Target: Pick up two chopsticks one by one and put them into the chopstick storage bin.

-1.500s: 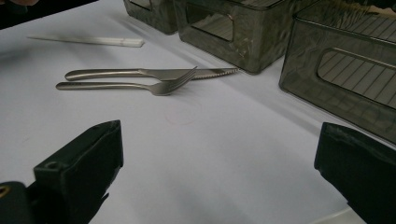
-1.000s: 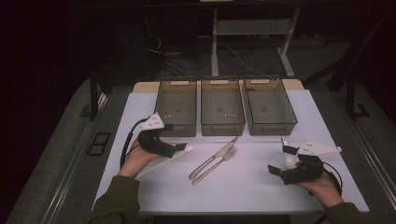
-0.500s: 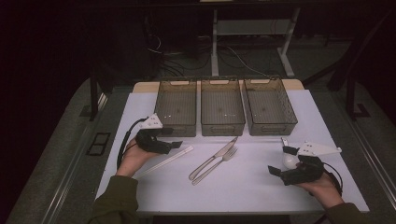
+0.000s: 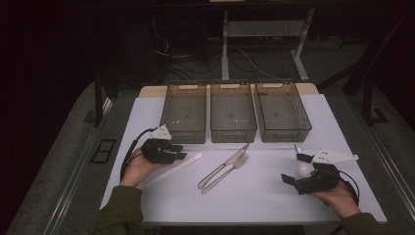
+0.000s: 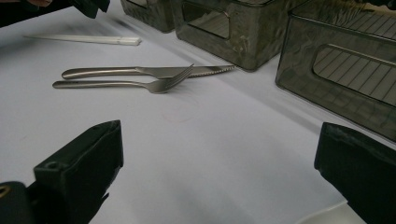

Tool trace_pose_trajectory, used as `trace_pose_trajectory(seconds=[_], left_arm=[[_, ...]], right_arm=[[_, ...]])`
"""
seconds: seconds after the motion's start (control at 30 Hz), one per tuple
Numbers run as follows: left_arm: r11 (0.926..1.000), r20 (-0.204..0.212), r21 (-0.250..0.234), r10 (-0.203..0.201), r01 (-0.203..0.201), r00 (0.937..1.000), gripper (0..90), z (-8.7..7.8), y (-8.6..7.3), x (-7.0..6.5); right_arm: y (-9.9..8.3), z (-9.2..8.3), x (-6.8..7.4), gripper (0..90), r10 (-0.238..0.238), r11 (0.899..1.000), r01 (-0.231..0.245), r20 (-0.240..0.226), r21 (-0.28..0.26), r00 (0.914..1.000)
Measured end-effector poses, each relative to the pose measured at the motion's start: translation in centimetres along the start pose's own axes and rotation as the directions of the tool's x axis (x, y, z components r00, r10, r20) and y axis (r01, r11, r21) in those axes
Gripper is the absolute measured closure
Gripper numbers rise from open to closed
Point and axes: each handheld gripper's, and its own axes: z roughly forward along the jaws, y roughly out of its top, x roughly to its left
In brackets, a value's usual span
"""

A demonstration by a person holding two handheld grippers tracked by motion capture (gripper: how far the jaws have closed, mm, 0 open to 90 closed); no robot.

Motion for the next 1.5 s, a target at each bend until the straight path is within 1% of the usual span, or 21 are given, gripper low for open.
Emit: trace_pose_trajectory(seconds=[0.13,0.17,0.2,0.23,0.33,0.37,0.4,0.47,0.5,0.57,0.63,0.67,0.83,0.93,0.97,1.07,1.17,1.4,1.5], left_arm=[[0.9999,0.009,0.017,0.001,-0.001,1.0,70.2,0.1,-0.3,-0.1],[0.9995,0.012,0.03,0.009,-0.01,0.9999,71.6,0.2,-0.4,-0.1],[0.9993,0.018,0.035,0.009,-0.01,0.9998,72.6,0.2,-0.4,-0.2],[0.9985,0.015,0.053,0.012,-0.013,0.9998,73.2,0.3,-0.5,-0.3],[0.9982,0.019,0.06,0.005,-0.007,0.9998,74.9,0.3,-0.6,-0.3],[0.9976,0.017,0.069,0.008,-0.009,0.9998,76.0,0.3,-0.6,-0.3],[0.9971,0.022,0.074,0.018,-0.019,0.9996,76.8,0.2,-0.6,-0.2],[0.9968,0.025,0.08,0.004,-0.006,0.9997,77.7,0.3,-0.7,-0.2],[0.996,0.028,0.088,0.014,-0.017,0.9995,78.4,0.3,-0.8,-0.2],[0.9958,0.03,0.09,0.011,-0.014,0.9995,79.2,0.4,-0.8,-0.2],[0.9932,0.03,0.114,0.018,-0.021,0.9994,79.6,0.6,-1.0,-0.3],[0.9927,0.027,0.119,0.018,-0.021,0.9995,80.1,0.6,-1.0,-0.3],[0.9928,0.02,0.119,0.009,-0.011,0.9998,80.8,0.7,-1.2,-0.2],[0.9926,0.02,0.121,0.008,-0.011,0.9998,81.4,0.8,-1.2,-0.1],[0.9922,0.026,0.124,0.008,-0.011,0.9996,81.4,0.8,-1.2,-0.1],[0.9906,0.028,0.135,0.014,-0.018,0.9995,81.7,1.0,-1.2,-0.1],[0.9898,0.026,0.142,0.011,-0.015,0.9996,82.3,1.1,-1.2,-0.2],[0.9893,0.025,0.145,0.01,-0.014,0.9996,83.0,1.1,-1.2,-0.1],[0.9899,0.015,0.141,0.013,-0.015,0.9998,83.0,1.1,-1.3,0.0]], right_arm=[[0.0,0.0,0.0,1.2,0.0,1.0,0.0,0.0,0.001,1.0],[0.0,0.0,0.0,1.2,0.0,1.0,0.0,0.0,0.002,1.0],[0.0,0.0,0.0,1.2,-0.001,1.0,0.001,0.001,0.002,1.0],[0.0,0.0,0.0,1.2,-0.002,1.0,0.002,0.001,0.001,1.0],[0.0,0.0,0.0,1.2,-0.003,1.0,0.003,0.001,0.001,1.0],[0.0,0.0,0.0,1.2,-0.003,1.0,0.003,0.002,0.002,1.0],[0.0,0.0,0.0,1.2,-0.004,1.0,0.004,0.002,0.002,1.0],[0.0,0.0,0.0,1.2,-0.002,1.0,0.002,0.002,0.002,1.0],[0.0,0.0,0.0,1.2,-0.002,1.0,0.002,0.003,0.002,1.0],[0.0,0.0,0.0,1.2,-0.002,1.0,0.002,0.003,0.003,1.0],[0.0,0.0,0.0,1.2,-0.002,1.0,0.002,0.003,0.003,1.0],[0.0,0.0,0.0,1.2,-0.002,1.0,0.002,0.003,0.003,1.0],[0.0,0.0,0.0,1.2,-0.002,1.0,0.002,0.004,0.003,1.0],[0.0,0.0,0.0,1.2,-0.002,1.0,0.002,0.003,0.003,1.0],[0.0,0.0,0.0,1.2,-0.002,1.0,0.002,0.004,0.003,1.0],[0.0,0.0,0.0,1.2,-0.002,1.0,0.002,0.004,0.003,1.0],[0.0,0.0,0.0,1.2,-0.002,1.0,0.002,0.004,0.002,1.0],[0.0,0.0,0.0,1.2,-0.001,1.0,0.001,0.004,0.003,1.0],[0.0,0.0,0.0,1.2,-0.001,1.0,0.001,0.004,0.002,1.0]])
